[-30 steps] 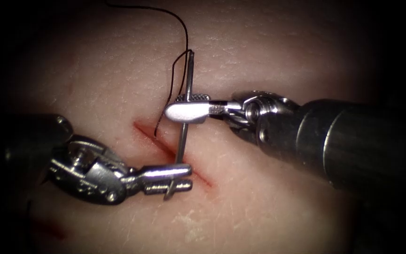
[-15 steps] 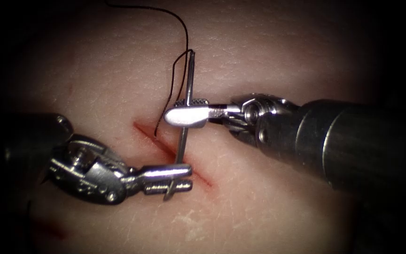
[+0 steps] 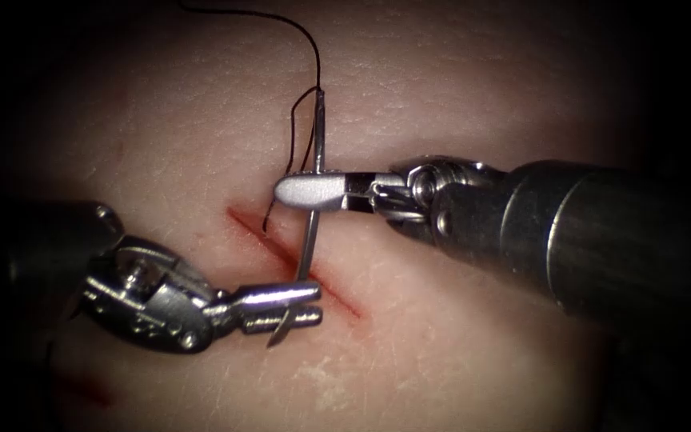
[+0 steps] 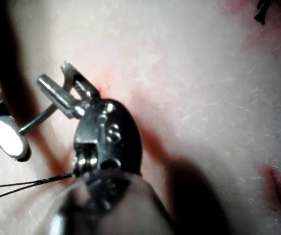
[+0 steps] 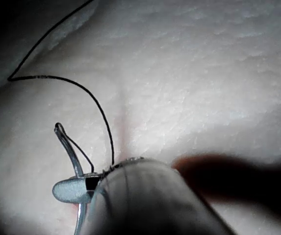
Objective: Wound Closure
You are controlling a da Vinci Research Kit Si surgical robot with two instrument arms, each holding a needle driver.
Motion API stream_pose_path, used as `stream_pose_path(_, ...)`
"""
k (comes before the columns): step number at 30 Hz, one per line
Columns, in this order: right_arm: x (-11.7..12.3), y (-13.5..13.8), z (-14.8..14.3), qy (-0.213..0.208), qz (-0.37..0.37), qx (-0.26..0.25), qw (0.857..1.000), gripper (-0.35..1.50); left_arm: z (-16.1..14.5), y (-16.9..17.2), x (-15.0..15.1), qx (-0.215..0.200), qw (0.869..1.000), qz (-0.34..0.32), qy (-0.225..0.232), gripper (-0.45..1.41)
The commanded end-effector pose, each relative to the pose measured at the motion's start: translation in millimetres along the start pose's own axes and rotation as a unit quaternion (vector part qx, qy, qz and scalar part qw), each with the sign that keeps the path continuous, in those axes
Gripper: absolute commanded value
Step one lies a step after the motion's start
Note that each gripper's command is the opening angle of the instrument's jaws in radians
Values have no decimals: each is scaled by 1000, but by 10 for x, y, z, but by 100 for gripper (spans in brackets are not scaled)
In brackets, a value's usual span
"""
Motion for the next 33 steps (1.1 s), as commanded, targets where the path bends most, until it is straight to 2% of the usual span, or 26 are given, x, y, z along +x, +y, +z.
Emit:
stream_pose_path(1,0,5,6,9,-5,-4,1000,-35,5,9,-3,-4,1000,-22,5,86)
stream_pose_path(3,2,7,5,19,-18,-11,1000,-35,0,9,-1,-8,997,-78,7,111)
stream_pose_path(5,4,9,3,31,-41,-22,998,-35,-8,10,1,-14,994,-107,8,118)
stream_pose_path(7,6,11,3,38,-60,-34,997,-35,-20,9,1,-29,989,-144,8,121)
stream_pose_path(10,8,13,2,53,-106,-52,992,-35,-39,8,-4,-57,981,-186,1,113)
stream_pose_path(13,9,13,3,61,-130,-62,988,-35,-57,6,-17,-100,970,-220,-8,89)
stream_pose_path(14,10,13,3,65,-138,-65,986,-35,-61,5,-23,-109,968,-228,-9,76)
stream_pose_path(16,10,13,3,72,-154,-72,983,-35,-68,4,-38,-124,962,-242,-11,34)
stream_pose_path(19,10,13,3,76,-208,-88,971,-35,-69,4,-61,-139,957,-256,-19,4)
stream_pose_path(22,10,13,3,73,-265,-97,957,-35,-63,5,-83,-156,950,-268,-31,-18)
stream_pose_path(23,8,13,3,72,-294,-100,948,-35,-57,6,-95,-164,949,-265,-39,-28)
stream_pose_path(24,8,13,3,72,-294,-100,948,-35,-57,6,-95,-164,949,-265,-39,-28)
stream_pose_path(27,2,13,4,68,-333,-106,934,-35,-44,8,-111,-179,947,-260,-57,-43)
stream_pose_path(33,-10,16,8,68,-384,-123,913,-35,-14,7,-134,-199,940,-263,-91,-45)
